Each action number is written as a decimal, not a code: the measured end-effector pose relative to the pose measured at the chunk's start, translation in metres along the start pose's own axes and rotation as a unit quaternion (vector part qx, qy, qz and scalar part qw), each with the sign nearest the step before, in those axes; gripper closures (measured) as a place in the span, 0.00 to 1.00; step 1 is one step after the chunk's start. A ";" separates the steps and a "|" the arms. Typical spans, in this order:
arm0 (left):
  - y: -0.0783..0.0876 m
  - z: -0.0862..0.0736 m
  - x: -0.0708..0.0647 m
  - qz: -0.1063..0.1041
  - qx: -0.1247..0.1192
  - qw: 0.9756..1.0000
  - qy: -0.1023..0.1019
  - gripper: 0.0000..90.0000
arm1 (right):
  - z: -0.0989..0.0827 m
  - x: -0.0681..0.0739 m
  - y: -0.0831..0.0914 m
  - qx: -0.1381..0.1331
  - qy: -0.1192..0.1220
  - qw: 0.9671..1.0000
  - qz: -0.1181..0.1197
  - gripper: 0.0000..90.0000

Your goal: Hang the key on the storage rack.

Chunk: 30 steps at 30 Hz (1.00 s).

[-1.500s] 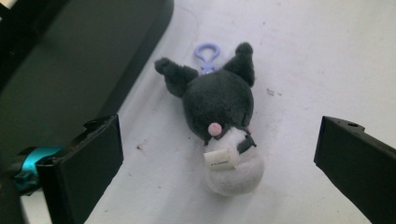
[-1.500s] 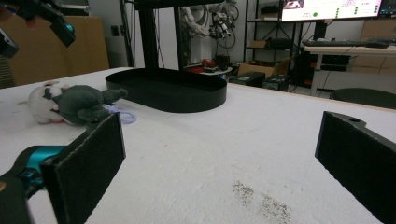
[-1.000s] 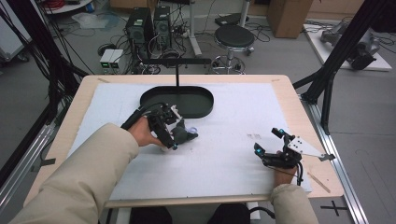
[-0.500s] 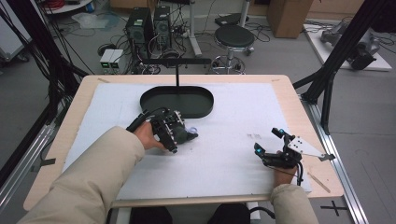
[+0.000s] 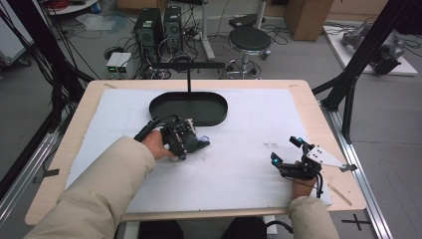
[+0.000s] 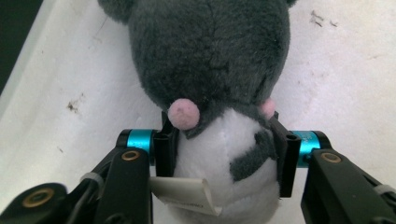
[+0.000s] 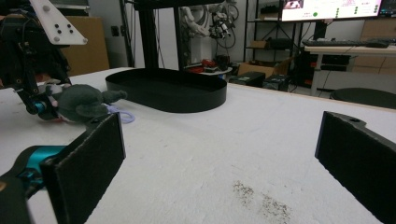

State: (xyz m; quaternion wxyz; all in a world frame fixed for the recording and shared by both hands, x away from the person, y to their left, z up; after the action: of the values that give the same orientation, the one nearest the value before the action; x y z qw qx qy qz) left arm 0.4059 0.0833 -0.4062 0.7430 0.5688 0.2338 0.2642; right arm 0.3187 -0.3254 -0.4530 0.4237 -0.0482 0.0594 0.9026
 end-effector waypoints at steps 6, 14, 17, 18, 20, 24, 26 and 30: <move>0.013 -0.003 0.002 -0.001 -0.030 1.000 0.005 0.64 | 0.000 0.000 0.000 0.001 -0.003 1.000 0.000 0.01; 0.041 -0.009 0.013 -0.004 -0.090 0.995 0.039 0.64 | 0.000 0.000 0.000 0.000 0.000 1.000 0.000 0.01; 0.053 -0.012 0.019 -0.001 -0.110 0.993 0.052 0.64 | 0.000 0.000 0.000 -0.001 0.000 1.000 0.000 0.01; 0.058 -0.013 0.021 0.001 -0.120 0.991 0.059 0.64 | 0.000 0.000 0.000 0.000 -0.001 1.000 0.000 0.01; 0.062 -0.014 0.023 0.003 -0.125 0.990 0.060 0.64 | 0.000 0.000 0.000 0.000 -0.001 1.000 0.000 0.01; 0.078 -0.022 0.036 0.007 -0.163 0.982 0.100 0.64 | 0.000 0.000 0.000 0.001 -0.002 1.000 0.001 0.01; 0.080 -0.023 0.037 0.011 -0.162 0.981 0.104 0.64 | 0.000 0.000 0.000 0.001 -0.002 1.000 0.001 0.01; 0.095 -0.023 0.046 0.030 -0.185 0.975 0.115 0.64 | 0.000 0.001 0.000 0.001 -0.003 1.000 0.001 0.01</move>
State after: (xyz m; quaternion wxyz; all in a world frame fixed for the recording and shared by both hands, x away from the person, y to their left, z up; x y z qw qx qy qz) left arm 0.4132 0.1504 -0.3219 0.7952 0.3938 0.2479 0.3888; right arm 0.3183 -0.3250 -0.4531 0.4232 -0.0447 0.0591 0.9030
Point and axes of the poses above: each handheld gripper's, and its own axes: y roughly backward along the jaws, z roughly out of its top, x roughly to its left, the point moved 1 cm from there along -y, roughly forward along the jaws, and after that the axes turned 10 degrees about y, right-handed, at the moved point
